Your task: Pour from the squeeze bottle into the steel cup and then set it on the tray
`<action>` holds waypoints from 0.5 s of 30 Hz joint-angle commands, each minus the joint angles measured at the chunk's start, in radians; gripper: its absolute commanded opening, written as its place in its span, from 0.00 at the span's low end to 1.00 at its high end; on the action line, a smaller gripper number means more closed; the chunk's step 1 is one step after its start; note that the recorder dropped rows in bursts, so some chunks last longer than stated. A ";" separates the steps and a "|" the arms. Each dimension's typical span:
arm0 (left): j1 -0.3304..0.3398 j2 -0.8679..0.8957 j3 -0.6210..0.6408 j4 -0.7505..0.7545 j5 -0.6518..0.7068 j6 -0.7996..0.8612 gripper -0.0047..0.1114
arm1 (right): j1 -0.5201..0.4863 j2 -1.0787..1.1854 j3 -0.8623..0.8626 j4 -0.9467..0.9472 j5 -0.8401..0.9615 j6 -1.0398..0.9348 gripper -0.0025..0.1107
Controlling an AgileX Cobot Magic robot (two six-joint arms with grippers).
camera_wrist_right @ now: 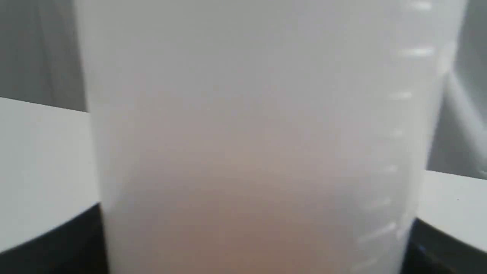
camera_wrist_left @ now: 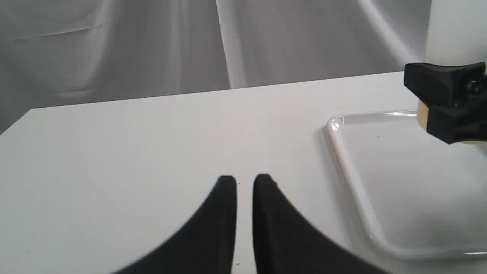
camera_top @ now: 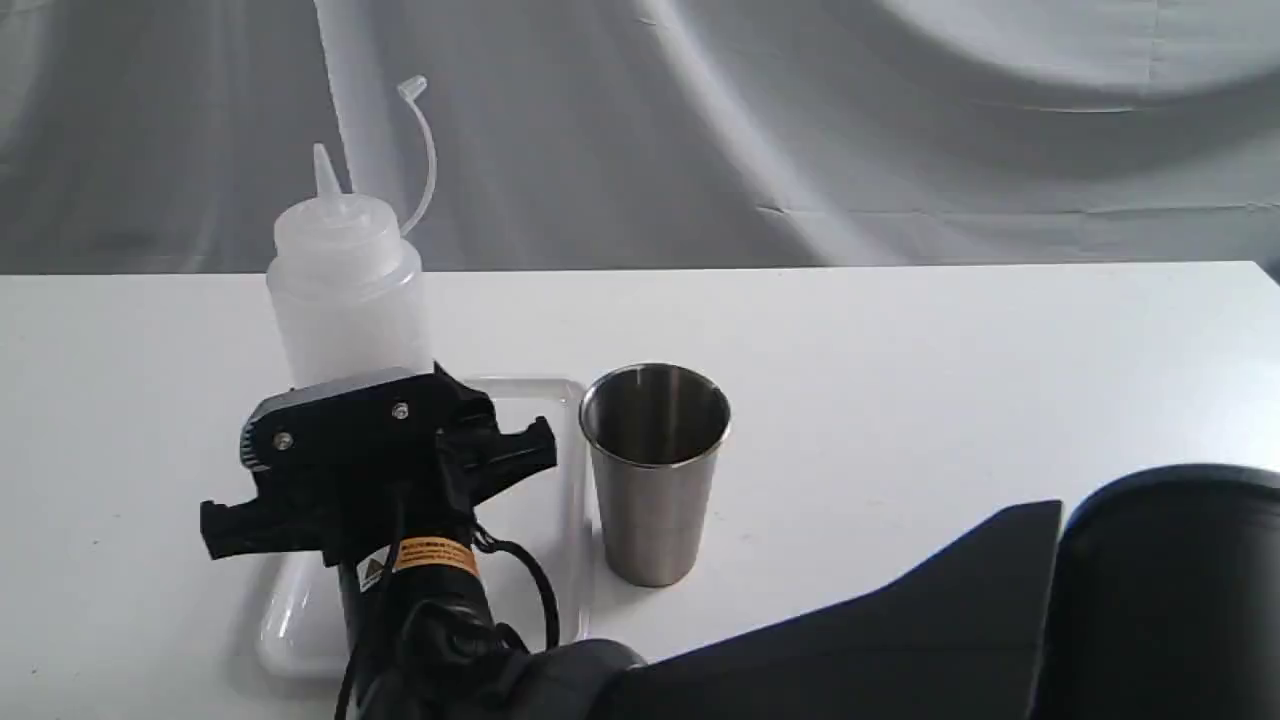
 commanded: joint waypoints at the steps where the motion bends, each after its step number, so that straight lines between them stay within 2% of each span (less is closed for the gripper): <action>1: 0.001 -0.005 0.004 0.002 -0.007 -0.002 0.11 | -0.025 -0.007 -0.009 -0.016 -0.021 -0.005 0.16; 8: 0.001 -0.005 0.004 0.002 -0.007 -0.002 0.11 | -0.041 0.014 -0.019 -0.060 0.024 0.002 0.16; 15: 0.001 -0.005 0.004 0.002 -0.007 -0.002 0.11 | -0.048 0.075 -0.134 -0.068 0.092 -0.080 0.16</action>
